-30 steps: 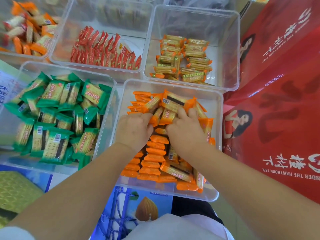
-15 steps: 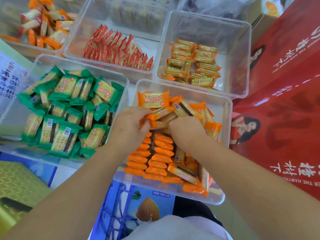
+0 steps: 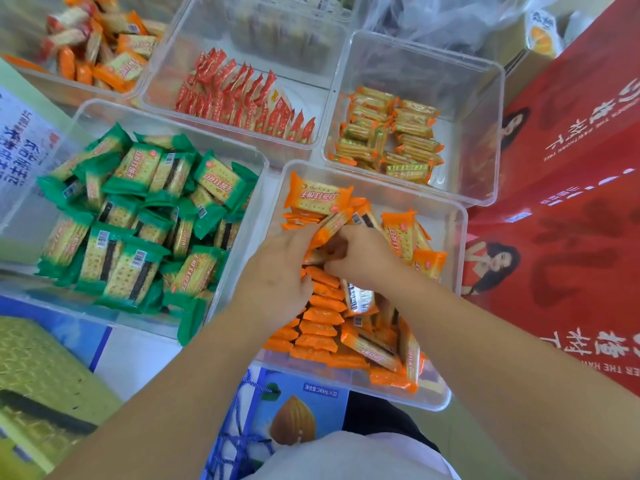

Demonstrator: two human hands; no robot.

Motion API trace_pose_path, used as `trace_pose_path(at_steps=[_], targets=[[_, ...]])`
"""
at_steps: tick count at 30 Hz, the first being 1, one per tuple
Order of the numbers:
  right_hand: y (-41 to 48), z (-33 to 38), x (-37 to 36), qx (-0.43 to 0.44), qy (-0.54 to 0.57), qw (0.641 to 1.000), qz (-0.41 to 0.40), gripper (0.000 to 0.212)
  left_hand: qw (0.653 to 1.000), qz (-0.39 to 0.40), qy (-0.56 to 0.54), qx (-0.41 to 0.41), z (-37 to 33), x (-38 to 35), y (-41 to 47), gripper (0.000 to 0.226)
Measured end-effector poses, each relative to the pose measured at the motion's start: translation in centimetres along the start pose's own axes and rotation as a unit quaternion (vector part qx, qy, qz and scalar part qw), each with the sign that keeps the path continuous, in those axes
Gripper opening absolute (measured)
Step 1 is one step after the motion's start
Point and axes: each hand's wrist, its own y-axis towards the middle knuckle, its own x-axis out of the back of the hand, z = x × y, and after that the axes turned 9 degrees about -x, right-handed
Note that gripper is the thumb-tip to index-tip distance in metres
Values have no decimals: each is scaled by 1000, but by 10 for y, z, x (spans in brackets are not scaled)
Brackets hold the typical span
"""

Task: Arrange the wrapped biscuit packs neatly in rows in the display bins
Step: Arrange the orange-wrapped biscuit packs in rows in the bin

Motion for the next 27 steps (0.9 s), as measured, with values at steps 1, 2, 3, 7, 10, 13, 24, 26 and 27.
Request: trace_pose_path(at_steps=[1, 2, 3, 7, 10, 13, 24, 26, 27], targets=[[-3, -4, 2, -1, 18, 1000, 13, 32, 1000, 14, 25, 2, 0, -2, 1, 71], [-5, -7, 4, 2, 21, 999, 29, 36, 998, 24, 55, 4, 0, -5, 1, 71], [-8, -10, 5, 6, 16, 999, 44, 40, 995, 34, 89, 5, -1, -8, 2, 69], [-17, -24, 7, 17, 26, 998, 63, 43, 988, 51, 146, -11, -3, -11, 7, 53], [-26, -34, 5, 36, 47, 996, 70, 51, 992, 37, 123, -16, -4, -10, 12, 41], [-30, -38, 2, 42, 71, 993, 86, 60, 1000, -5, 24, -4, -5, -5, 15, 43], [-13, -27, -14, 28, 97, 992, 76, 55, 993, -101, -62, 25, -6, 10, 16, 23], [-13, -31, -13, 32, 129, 988, 80, 50, 995, -74, -65, 0, -8, 7, 17, 21], [-14, -32, -13, 34, 139, 987, 76, 47, 997, -54, -61, -11, -9, 5, 18, 22]])
